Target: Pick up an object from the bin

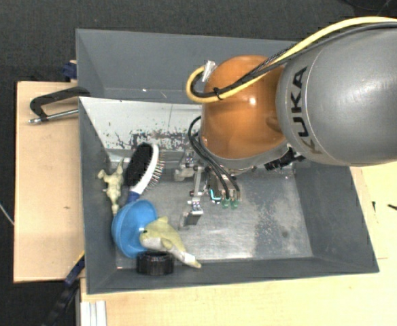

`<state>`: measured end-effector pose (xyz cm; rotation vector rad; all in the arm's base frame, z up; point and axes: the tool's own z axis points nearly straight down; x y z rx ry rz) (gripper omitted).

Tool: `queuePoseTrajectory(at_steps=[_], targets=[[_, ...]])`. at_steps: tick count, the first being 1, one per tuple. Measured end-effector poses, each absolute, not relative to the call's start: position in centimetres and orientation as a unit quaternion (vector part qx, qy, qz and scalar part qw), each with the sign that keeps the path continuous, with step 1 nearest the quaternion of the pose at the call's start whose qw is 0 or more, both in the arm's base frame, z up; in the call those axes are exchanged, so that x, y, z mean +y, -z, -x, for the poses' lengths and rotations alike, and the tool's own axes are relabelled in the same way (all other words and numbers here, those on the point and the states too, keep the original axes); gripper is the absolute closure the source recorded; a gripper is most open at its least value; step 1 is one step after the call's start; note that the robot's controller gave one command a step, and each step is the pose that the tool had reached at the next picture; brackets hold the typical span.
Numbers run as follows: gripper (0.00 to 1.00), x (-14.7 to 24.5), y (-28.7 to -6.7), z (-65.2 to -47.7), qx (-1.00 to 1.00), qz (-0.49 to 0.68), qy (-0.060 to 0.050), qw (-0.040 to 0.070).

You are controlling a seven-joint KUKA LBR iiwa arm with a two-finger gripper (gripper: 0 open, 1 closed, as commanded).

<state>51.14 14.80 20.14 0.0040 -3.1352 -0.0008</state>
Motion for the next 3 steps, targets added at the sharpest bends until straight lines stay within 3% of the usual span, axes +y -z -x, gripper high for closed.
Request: queuePoseTrajectory(at_steps=[1, 2, 3], targets=[[0.0, 20.9, -9.2, -51.0, -0.995, -0.097, -0.001, -0.009], [0.0, 22.8, -10.3, -50.3, -0.926, -0.378, 0.0, -0.006], [0.0, 23.5, -10.1, -51.8, -0.833, -0.553, 0.001, -0.003]])
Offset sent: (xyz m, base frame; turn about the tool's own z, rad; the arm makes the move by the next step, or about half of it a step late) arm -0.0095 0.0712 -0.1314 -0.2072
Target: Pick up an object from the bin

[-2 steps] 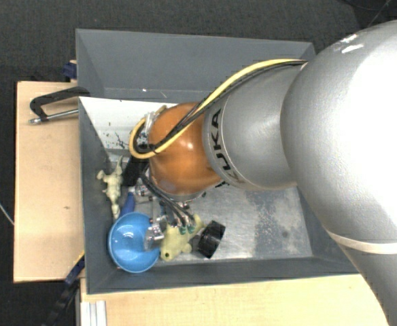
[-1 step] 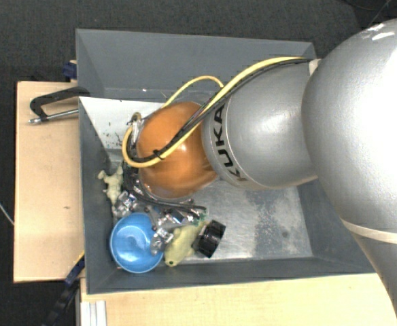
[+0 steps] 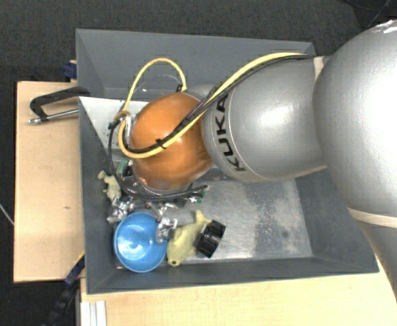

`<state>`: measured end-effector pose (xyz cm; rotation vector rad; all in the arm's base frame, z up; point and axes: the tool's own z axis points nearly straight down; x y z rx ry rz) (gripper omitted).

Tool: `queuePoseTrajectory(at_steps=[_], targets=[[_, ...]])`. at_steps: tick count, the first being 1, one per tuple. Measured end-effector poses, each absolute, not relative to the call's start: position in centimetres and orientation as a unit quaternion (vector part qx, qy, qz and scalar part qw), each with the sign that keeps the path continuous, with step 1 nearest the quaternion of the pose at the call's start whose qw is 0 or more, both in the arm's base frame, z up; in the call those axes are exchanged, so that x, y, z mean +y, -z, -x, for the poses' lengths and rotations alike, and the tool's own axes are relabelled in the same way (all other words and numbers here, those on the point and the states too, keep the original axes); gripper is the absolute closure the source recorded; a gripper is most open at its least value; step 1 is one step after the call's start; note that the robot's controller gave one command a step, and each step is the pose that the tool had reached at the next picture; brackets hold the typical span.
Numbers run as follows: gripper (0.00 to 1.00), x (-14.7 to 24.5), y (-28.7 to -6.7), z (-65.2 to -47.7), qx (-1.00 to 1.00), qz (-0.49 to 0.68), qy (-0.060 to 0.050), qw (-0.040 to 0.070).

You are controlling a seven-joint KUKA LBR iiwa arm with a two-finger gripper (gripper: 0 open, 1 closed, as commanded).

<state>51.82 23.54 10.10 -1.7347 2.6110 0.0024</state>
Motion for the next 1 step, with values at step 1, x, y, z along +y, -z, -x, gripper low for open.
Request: queuePoseTrajectory(at_steps=[1], targets=[[0.0, 23.5, -7.46, -53.38, 0.734, 0.679, 0.001, 0.001]])
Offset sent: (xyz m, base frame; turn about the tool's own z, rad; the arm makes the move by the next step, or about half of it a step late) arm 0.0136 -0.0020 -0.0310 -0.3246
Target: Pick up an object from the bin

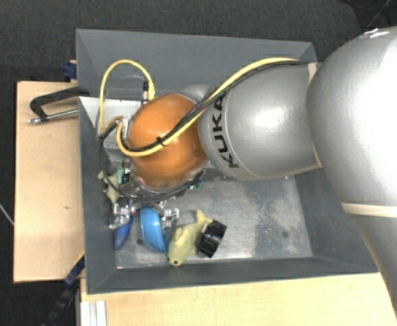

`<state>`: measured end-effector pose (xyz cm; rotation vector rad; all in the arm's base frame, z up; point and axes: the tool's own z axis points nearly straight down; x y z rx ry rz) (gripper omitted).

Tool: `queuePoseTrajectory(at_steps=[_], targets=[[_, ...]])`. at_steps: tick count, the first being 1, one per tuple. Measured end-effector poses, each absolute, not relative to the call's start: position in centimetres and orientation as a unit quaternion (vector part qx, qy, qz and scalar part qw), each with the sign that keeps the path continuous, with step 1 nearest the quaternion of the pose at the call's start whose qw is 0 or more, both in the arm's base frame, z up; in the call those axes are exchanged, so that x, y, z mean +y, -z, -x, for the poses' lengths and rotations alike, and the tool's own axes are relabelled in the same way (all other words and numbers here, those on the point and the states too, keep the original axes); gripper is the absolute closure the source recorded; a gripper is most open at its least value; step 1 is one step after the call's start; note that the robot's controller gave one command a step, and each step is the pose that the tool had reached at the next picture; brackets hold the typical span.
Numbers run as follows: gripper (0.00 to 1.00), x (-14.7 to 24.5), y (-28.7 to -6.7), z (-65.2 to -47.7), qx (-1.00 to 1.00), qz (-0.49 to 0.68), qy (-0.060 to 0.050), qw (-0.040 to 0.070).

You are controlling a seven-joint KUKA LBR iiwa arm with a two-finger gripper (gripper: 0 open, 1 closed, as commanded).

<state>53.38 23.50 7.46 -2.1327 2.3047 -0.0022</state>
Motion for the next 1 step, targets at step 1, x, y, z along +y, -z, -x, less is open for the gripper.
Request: queuePoseTrajectory(at_steps=[1], targets=[[0.0, 19.69, -7.58, -51.26, 0.858, 0.514, 0.0, 0.008]])
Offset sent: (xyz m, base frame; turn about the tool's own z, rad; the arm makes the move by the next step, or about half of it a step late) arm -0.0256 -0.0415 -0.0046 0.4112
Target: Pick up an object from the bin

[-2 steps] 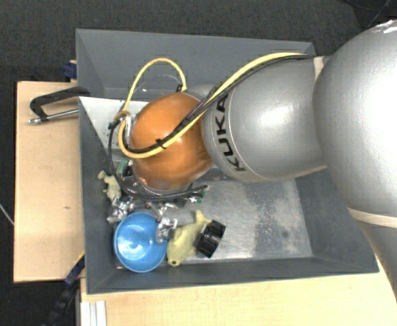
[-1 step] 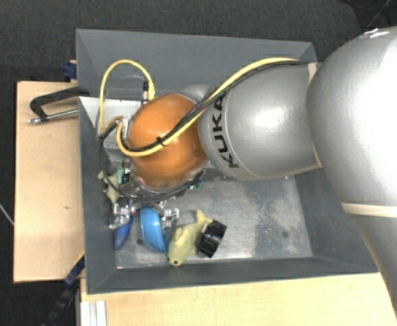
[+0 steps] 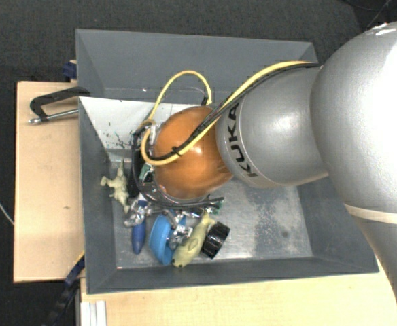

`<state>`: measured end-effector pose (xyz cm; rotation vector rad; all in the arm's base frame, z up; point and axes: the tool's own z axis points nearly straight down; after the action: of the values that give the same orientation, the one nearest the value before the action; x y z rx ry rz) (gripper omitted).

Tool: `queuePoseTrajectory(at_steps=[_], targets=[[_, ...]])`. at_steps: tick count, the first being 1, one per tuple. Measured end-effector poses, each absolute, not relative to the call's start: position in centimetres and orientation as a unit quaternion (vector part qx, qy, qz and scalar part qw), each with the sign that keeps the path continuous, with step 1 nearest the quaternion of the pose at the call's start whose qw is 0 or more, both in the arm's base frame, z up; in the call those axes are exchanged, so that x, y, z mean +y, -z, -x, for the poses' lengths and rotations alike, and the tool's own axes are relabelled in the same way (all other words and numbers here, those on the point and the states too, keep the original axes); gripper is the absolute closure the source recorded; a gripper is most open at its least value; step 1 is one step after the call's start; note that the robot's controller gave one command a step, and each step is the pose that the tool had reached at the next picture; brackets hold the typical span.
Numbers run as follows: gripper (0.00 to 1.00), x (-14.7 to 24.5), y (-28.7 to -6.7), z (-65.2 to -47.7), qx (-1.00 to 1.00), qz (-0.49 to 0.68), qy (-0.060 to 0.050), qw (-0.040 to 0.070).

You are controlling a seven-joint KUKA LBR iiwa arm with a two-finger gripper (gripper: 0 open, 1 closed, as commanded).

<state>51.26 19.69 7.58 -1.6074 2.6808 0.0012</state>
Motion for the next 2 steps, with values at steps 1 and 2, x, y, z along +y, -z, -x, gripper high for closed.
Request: queuePoseTrajectory(at_steps=[1, 2], targets=[[1.0, 19.58, -7.81, -51.34, 0.858, 0.514, 0.001, 0.006], [1.0, 19.74, -8.47, -51.49, 0.858, 0.514, -0.001, 0.004]])
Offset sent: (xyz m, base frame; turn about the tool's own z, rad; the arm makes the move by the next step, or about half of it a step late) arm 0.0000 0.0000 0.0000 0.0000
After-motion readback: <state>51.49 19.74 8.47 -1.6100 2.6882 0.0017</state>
